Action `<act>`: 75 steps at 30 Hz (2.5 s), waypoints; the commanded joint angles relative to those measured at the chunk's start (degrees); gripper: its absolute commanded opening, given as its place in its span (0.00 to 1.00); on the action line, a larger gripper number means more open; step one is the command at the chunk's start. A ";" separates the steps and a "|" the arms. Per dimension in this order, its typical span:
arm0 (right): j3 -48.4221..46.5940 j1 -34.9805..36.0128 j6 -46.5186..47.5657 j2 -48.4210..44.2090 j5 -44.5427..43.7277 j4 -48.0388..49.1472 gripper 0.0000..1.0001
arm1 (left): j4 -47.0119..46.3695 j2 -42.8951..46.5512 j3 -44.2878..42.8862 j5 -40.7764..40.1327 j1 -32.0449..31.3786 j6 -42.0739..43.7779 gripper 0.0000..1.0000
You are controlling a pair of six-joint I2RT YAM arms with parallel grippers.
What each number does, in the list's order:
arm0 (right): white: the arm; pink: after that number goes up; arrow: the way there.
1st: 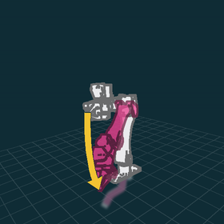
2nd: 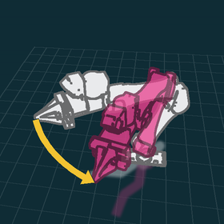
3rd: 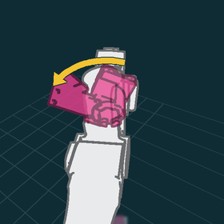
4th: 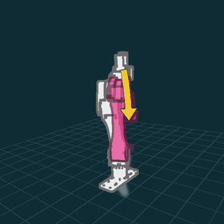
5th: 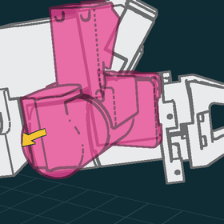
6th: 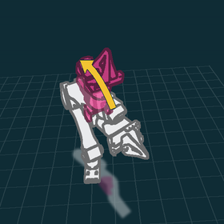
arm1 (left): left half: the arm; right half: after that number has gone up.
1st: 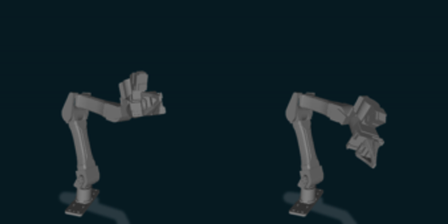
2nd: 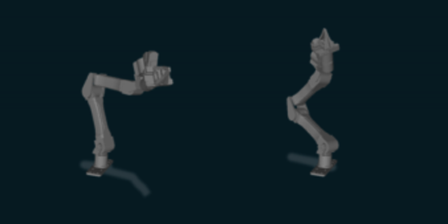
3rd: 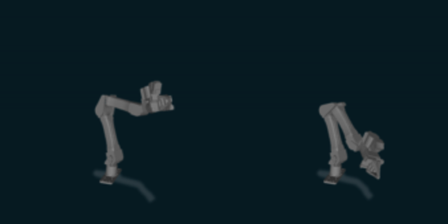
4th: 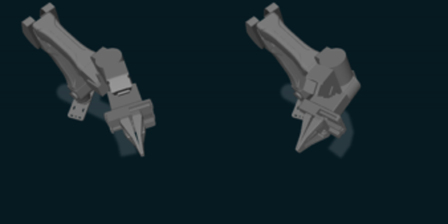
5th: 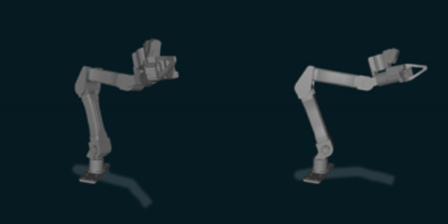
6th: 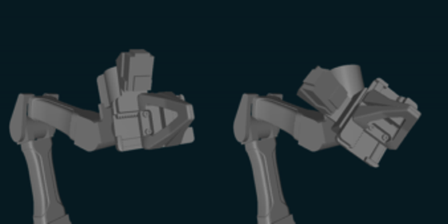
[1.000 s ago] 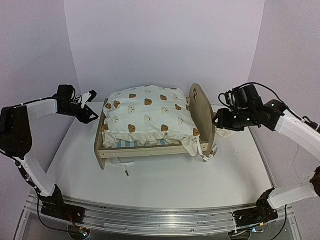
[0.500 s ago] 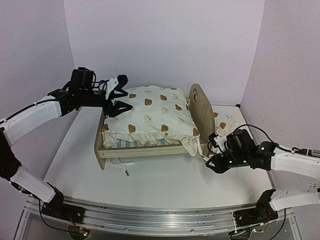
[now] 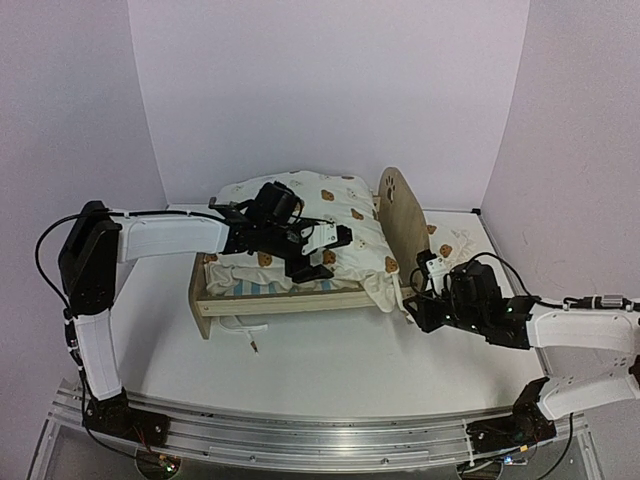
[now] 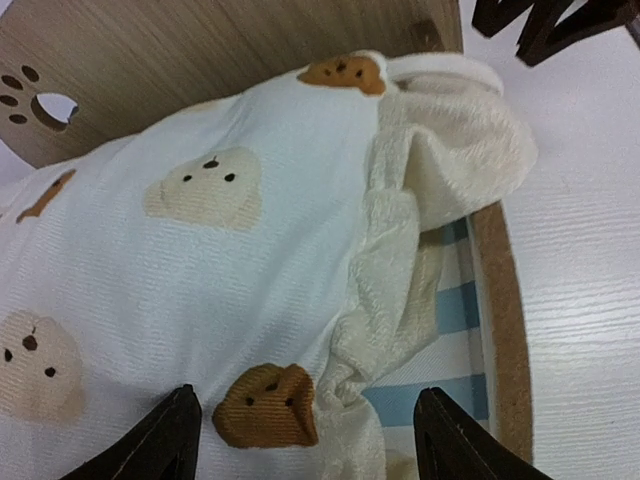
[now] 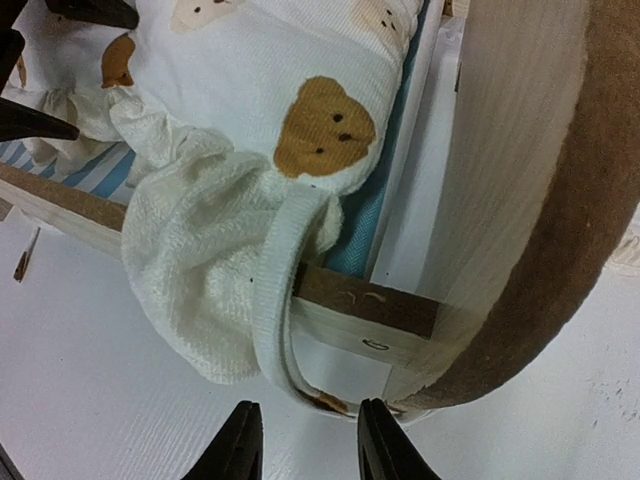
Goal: Set up the pet bed
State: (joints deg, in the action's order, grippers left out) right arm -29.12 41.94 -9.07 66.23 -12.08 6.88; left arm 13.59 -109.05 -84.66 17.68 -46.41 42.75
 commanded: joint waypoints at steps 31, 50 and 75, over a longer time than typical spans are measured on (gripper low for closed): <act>-10.59 2.08 -4.05 11.72 2.23 -0.88 0.23 | 6.48 8.51 -4.83 -5.70 5.73 -0.74 0.00; -9.13 3.57 11.17 20.07 4.03 0.05 0.38 | 4.61 9.07 -3.31 -3.26 8.01 -0.90 0.00; -16.62 3.95 6.85 14.15 0.87 -4.65 0.00 | 4.63 8.15 -3.34 -2.62 8.29 -1.77 0.00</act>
State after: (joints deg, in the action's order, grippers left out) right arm -38.20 45.43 -1.04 88.23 -14.57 10.29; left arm 19.95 -103.24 -87.39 14.87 -38.95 41.92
